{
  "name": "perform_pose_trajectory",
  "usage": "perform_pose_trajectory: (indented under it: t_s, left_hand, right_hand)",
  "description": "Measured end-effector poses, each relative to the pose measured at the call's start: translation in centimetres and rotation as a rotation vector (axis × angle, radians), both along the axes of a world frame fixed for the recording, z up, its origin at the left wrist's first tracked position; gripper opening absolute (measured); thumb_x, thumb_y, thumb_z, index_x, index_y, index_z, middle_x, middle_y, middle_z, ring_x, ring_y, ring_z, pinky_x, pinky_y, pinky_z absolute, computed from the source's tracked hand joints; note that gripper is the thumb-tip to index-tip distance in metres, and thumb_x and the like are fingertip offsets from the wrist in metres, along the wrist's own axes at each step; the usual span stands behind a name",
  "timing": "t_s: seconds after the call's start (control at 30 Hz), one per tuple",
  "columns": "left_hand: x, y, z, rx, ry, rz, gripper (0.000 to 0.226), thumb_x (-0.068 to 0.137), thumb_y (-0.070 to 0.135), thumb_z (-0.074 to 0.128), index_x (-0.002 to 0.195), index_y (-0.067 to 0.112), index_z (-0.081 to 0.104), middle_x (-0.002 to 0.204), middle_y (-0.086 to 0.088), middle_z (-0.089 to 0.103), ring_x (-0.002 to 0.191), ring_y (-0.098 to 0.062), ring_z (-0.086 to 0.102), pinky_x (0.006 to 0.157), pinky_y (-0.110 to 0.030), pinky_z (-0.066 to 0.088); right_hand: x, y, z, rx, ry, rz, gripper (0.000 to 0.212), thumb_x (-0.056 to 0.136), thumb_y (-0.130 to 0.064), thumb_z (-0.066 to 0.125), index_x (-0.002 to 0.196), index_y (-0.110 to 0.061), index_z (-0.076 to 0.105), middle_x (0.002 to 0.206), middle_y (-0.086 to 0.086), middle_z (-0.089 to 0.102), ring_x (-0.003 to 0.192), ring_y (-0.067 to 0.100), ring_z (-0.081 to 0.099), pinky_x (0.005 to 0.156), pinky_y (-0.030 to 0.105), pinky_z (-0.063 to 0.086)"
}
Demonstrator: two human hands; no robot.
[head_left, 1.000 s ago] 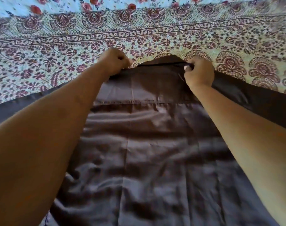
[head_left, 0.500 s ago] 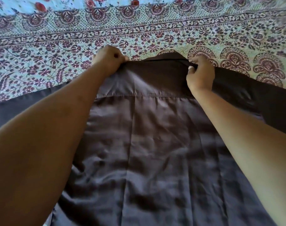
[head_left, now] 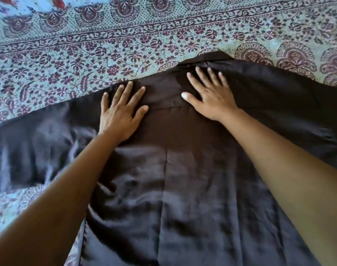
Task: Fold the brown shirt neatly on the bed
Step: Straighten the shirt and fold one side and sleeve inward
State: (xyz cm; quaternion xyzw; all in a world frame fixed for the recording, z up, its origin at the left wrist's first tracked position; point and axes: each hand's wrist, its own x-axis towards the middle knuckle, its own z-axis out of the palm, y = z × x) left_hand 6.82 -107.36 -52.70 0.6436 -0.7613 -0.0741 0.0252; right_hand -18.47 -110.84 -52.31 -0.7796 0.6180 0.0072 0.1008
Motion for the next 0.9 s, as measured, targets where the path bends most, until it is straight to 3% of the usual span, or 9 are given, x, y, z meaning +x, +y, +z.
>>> perform_pose_trajectory:
  t_s: [0.13,0.23,0.3,0.37,0.47,0.6,0.73,0.8,0.9]
  left_hand:
    - [2.3,-0.2,1.0,0.105,-0.031,0.082,0.055,0.093,0.060,0.021,0.145,0.045,0.011,0.158,0.008,0.001,0.145,-0.016,0.000,0.115,-0.048,-0.004]
    - [1.8,1.0,2.6,0.080,0.055,0.137,0.051,0.096,0.054,0.027,0.144,0.036,0.028,0.157,0.004,0.016,0.145,-0.016,0.010,0.115,-0.045,-0.001]
    - [2.3,4.2,3.9,-0.015,0.168,0.206,0.047,0.094,0.048,0.036,0.133,0.026,0.048,0.145,-0.001,0.043,0.136,-0.021,0.033,0.112,-0.042,0.016]
    - [3.3,8.8,5.0,-0.066,0.259,0.315,0.044,0.086,0.044,0.040,0.118,0.022,0.060,0.121,-0.004,0.062,0.115,-0.028,0.053,0.098,-0.041,0.036]
    - [5.7,17.2,5.5,-0.044,0.346,0.513,0.037,0.082,0.040,0.044,0.106,0.023,0.066,0.105,-0.006,0.067,0.097,-0.031,0.061,0.083,-0.041,0.049]
    - [8.5,27.7,6.1,-0.035,0.367,0.676,0.021,0.086,0.029,0.054,0.100,0.022,0.067,0.100,-0.003,0.069,0.085,-0.026,0.064,0.064,-0.028,0.042]
    - [9.2,35.3,7.0,0.136,0.398,0.787,0.009,0.087,0.030,0.061,0.095,0.028,0.063,0.095,0.000,0.066,0.074,-0.021,0.063,0.059,-0.027,0.041]
    - [8.9,38.1,7.3,0.200,0.384,0.778,0.021,0.085,0.043,0.059,0.097,0.027,0.061,0.099,-0.004,0.060,0.079,-0.025,0.063,0.061,-0.032,0.048]
    - [8.2,40.7,7.2,0.344,0.336,0.767,0.049,0.080,0.051,0.061,0.116,0.019,0.053,0.108,-0.013,0.056,0.094,-0.035,0.058,0.076,-0.043,0.050]
  right_hand:
    - [0.4,-0.2,1.2,0.119,0.105,-0.083,0.068,0.090,-0.067,0.014,0.148,-0.035,0.001,0.157,-0.003,-0.007,0.144,0.025,-0.008,0.115,0.045,-0.008]
    - [1.9,1.6,2.0,0.051,0.008,-0.147,0.063,0.095,-0.055,0.023,0.148,-0.020,0.017,0.157,0.008,0.007,0.144,0.029,0.004,0.115,0.045,-0.001]
    - [3.5,4.4,2.5,-0.097,-0.130,-0.105,0.059,0.093,-0.046,0.028,0.141,-0.012,0.035,0.151,0.015,0.027,0.139,0.031,0.023,0.114,0.045,0.013]
    - [5.6,7.5,3.1,-0.193,-0.242,-0.036,0.055,0.088,-0.041,0.033,0.129,-0.008,0.049,0.139,0.017,0.045,0.127,0.034,0.043,0.104,0.046,0.031]
    - [9.8,11.8,3.9,-0.179,-0.336,0.067,0.048,0.084,-0.033,0.041,0.121,-0.006,0.055,0.128,0.017,0.054,0.114,0.035,0.053,0.092,0.044,0.042]
    - [15.6,16.5,4.3,-0.016,-0.360,0.180,0.049,0.085,-0.033,0.045,0.129,-0.013,0.052,0.138,0.021,0.044,0.126,0.038,0.043,0.101,0.050,0.037]
    - [20.1,20.3,4.7,0.192,-0.232,0.289,0.046,0.091,-0.043,0.048,0.136,-0.031,0.043,0.154,0.022,0.009,0.142,0.039,0.007,0.112,0.055,0.007]
    - [21.6,21.7,4.6,0.291,-0.171,0.252,0.047,0.091,-0.049,0.045,0.137,-0.036,0.039,0.154,0.022,-0.005,0.141,0.042,-0.005,0.111,0.058,-0.002]
    - [23.1,22.2,4.4,0.377,-0.078,0.123,0.058,0.093,-0.050,0.039,0.145,-0.030,0.021,0.154,0.022,-0.011,0.140,0.044,-0.009,0.109,0.060,-0.004]
